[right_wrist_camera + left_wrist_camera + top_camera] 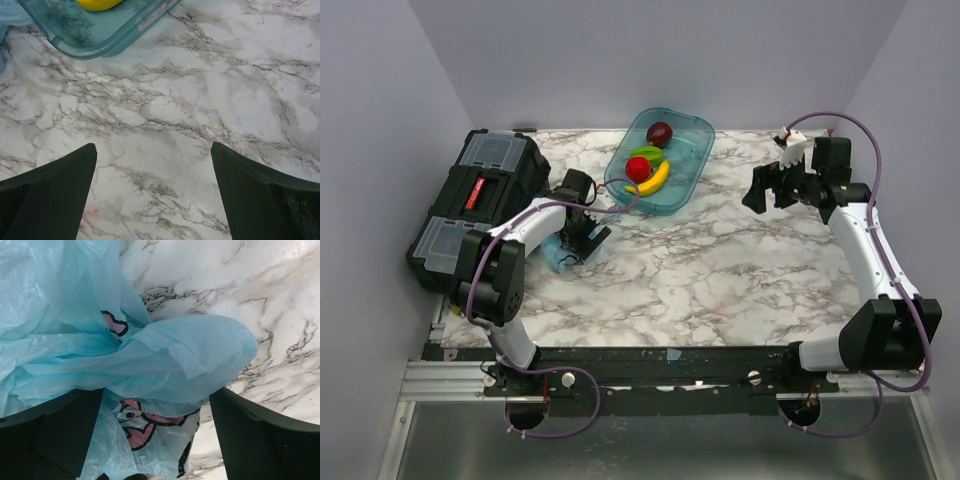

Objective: Place the fake fruits into the plastic bag and tie a complex knot

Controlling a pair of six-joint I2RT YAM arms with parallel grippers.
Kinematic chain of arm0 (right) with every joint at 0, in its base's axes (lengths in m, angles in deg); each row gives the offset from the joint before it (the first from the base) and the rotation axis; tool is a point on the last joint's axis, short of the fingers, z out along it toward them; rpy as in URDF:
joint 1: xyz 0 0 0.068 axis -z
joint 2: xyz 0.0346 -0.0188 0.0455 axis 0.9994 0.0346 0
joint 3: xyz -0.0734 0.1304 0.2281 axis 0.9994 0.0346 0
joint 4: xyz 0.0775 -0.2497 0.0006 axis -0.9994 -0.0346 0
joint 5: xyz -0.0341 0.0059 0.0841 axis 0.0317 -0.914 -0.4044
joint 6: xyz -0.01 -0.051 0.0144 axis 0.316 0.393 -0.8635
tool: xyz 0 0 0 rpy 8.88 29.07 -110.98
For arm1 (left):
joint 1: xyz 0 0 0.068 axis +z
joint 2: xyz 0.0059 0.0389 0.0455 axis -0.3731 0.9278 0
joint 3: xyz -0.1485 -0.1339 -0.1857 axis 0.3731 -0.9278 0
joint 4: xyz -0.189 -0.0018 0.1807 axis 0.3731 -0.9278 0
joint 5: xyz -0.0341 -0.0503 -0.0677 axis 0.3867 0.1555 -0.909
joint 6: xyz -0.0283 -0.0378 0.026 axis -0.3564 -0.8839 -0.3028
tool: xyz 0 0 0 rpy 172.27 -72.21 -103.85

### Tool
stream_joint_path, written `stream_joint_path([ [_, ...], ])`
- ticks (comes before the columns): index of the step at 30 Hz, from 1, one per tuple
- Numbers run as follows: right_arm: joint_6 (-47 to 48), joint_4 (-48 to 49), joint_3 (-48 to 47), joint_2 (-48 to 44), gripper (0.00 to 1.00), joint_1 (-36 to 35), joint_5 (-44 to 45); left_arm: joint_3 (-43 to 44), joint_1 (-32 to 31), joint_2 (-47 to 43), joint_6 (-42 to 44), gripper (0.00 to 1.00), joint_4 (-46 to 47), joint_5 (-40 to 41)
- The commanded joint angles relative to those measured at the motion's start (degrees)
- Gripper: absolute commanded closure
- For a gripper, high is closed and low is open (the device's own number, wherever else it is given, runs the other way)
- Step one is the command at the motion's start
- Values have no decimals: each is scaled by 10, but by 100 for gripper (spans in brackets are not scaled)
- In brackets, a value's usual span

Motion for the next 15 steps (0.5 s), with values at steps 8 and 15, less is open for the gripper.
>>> stream_joint_path([
  [8,-16,4,4,-6,0,-1,-68,1,-14,-126,32,100,-115,-198],
  [15,-26,36,34,-62,0,-59,-135,86,-30,-250,100,100,-253,-389],
])
